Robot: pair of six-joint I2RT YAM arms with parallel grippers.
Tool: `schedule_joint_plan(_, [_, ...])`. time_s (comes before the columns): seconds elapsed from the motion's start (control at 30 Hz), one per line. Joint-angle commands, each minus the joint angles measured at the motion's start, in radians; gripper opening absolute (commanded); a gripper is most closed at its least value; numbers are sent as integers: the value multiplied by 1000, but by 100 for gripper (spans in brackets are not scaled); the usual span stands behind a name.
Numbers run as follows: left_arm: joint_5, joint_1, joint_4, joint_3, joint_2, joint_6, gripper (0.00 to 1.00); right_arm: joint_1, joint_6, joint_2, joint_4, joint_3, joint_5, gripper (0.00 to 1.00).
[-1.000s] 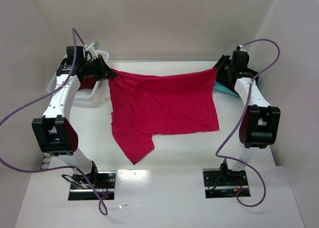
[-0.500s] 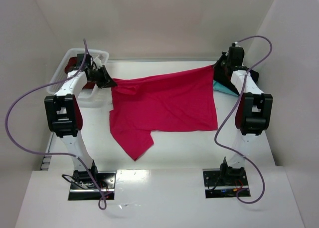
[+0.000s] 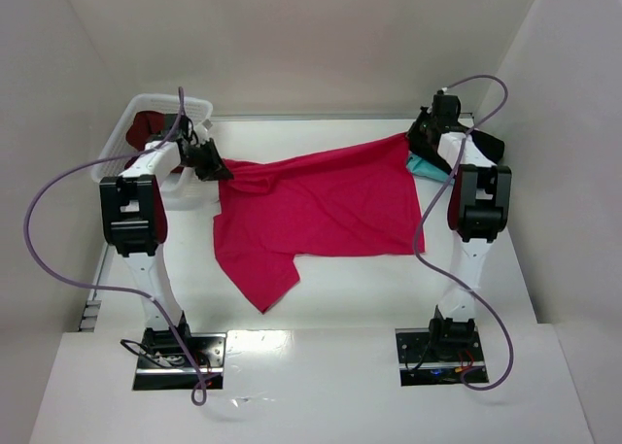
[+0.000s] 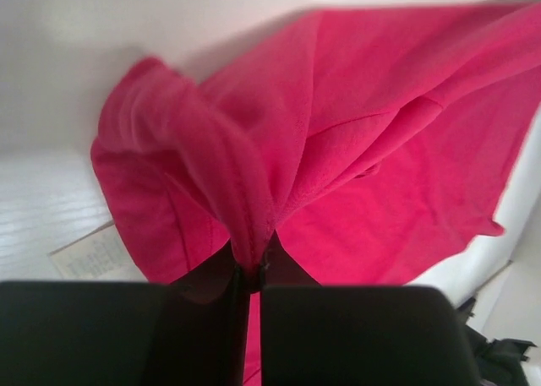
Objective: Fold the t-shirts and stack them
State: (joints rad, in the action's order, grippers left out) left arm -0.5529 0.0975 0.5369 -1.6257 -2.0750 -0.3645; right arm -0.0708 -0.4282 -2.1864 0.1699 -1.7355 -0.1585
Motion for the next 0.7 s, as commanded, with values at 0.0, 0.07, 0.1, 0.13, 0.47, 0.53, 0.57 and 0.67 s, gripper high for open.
schedule_joint_plan(0.0, [73,-25,-29,47,21,33,8,14,29,-30,-13,-79,10,0])
schedule_joint_plan(0.07, [99,-35,-57,96,30,33,16,14,29,-30,-13,-88,10,0])
schedule_joint_plan(0.1, [114,-47,-66,105,45,33,22,14,29,-41,-13,-88,10,0])
schedule_joint_plan(0.13, [137,-47,-66,115,58,33,26,14,29,-41,-13,-88,10,0])
schedule_joint_plan(0.47, [316,-97,-66,156,89,33,62,23,39,-59,-4,-107,10,0])
schedule_joint_plan(0.53, [353,-107,-57,165,98,24,64,23,39,-59,-4,-107,10,0])
schedule_joint_plan(0.57, [367,-107,-48,165,98,24,64,23,39,-59,-4,-107,10,0])
schedule_joint_plan(0.67, [386,-128,-48,190,107,24,64,23,39,-59,-4,-107,10,0])
